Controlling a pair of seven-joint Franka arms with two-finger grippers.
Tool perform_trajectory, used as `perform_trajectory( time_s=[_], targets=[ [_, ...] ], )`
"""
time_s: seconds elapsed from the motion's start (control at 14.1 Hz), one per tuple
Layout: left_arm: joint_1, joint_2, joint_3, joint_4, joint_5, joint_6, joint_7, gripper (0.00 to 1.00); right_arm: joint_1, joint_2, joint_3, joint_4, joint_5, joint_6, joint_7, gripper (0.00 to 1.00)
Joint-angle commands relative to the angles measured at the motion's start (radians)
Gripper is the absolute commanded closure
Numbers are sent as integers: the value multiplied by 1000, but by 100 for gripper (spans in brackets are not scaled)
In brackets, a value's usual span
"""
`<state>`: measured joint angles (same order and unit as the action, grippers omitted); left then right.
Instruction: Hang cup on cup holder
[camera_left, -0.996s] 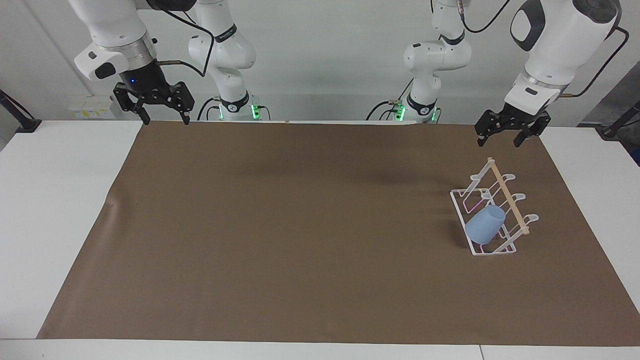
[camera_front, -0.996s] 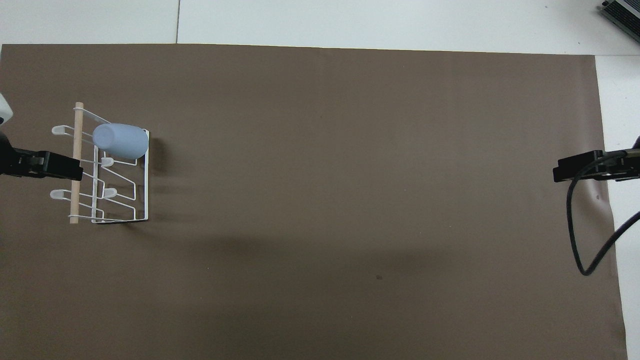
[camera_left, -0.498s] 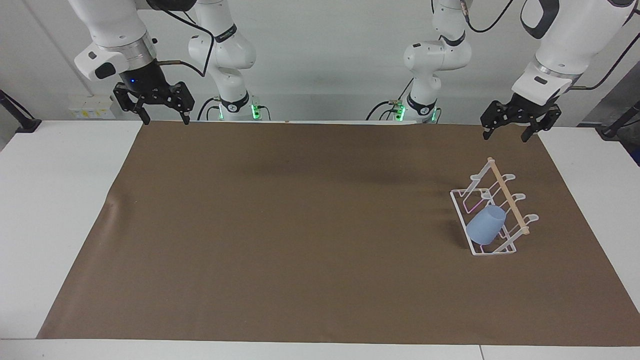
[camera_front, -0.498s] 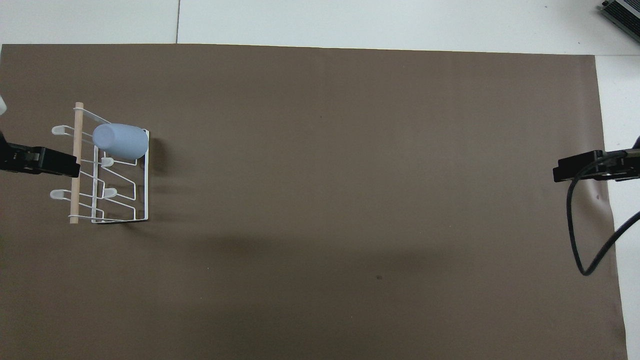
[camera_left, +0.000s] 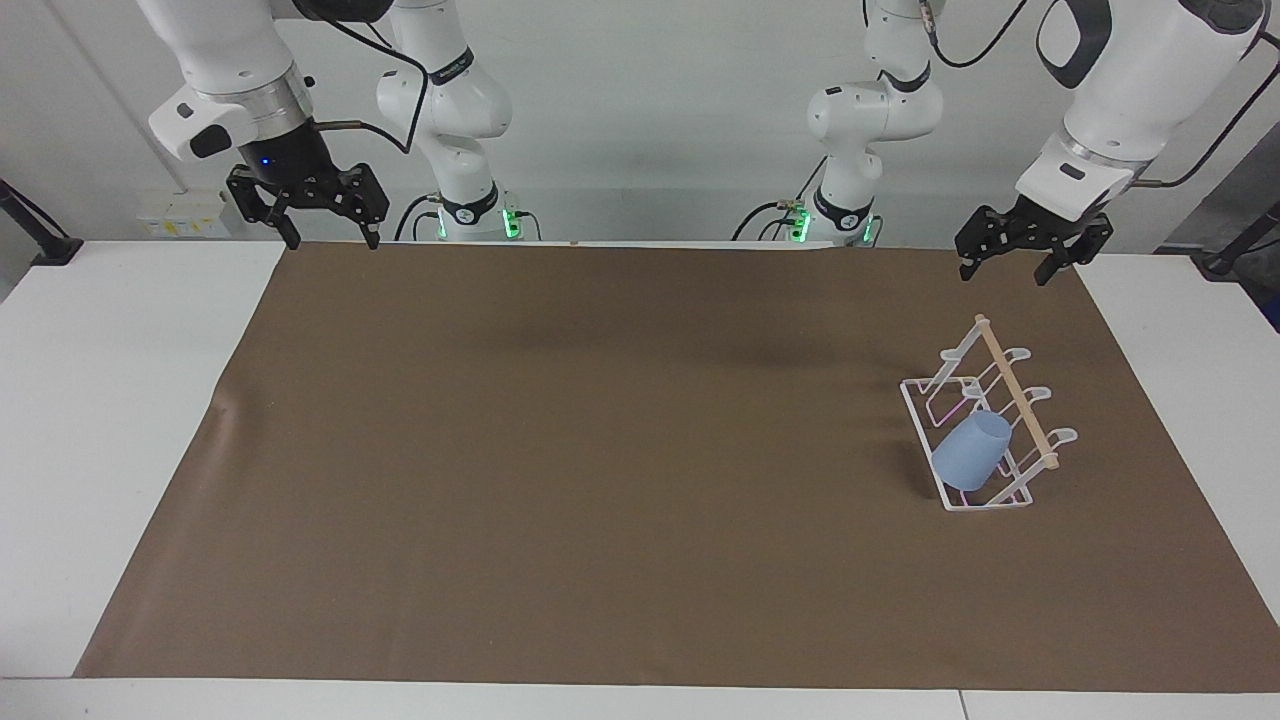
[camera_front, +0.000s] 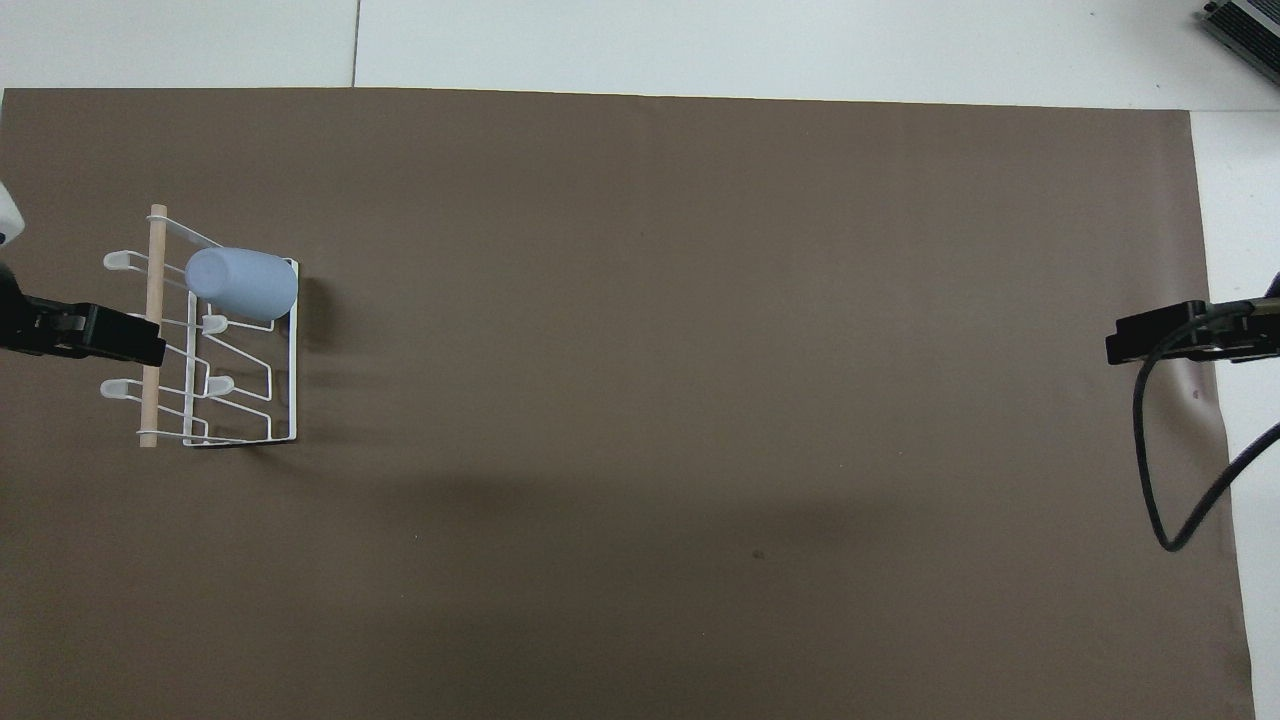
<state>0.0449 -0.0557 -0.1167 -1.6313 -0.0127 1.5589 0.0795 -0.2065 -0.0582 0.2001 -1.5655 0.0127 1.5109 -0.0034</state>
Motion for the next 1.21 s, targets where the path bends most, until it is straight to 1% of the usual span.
perform_trajectory(
  time_s=[0.0,0.21,1.14],
  targets=[
    [9,16,-3,30,-29,-11,17,0,-10,-23,4,-24,16,0,10,0],
    [9,-3,-1,-10,-27,3,19,0,-10,-23,4,-24,16,0,10,0],
    [6,-6,-4,-13,-27,-11,20,0,-10,-23,4,-24,16,0,10,0]
  ],
)
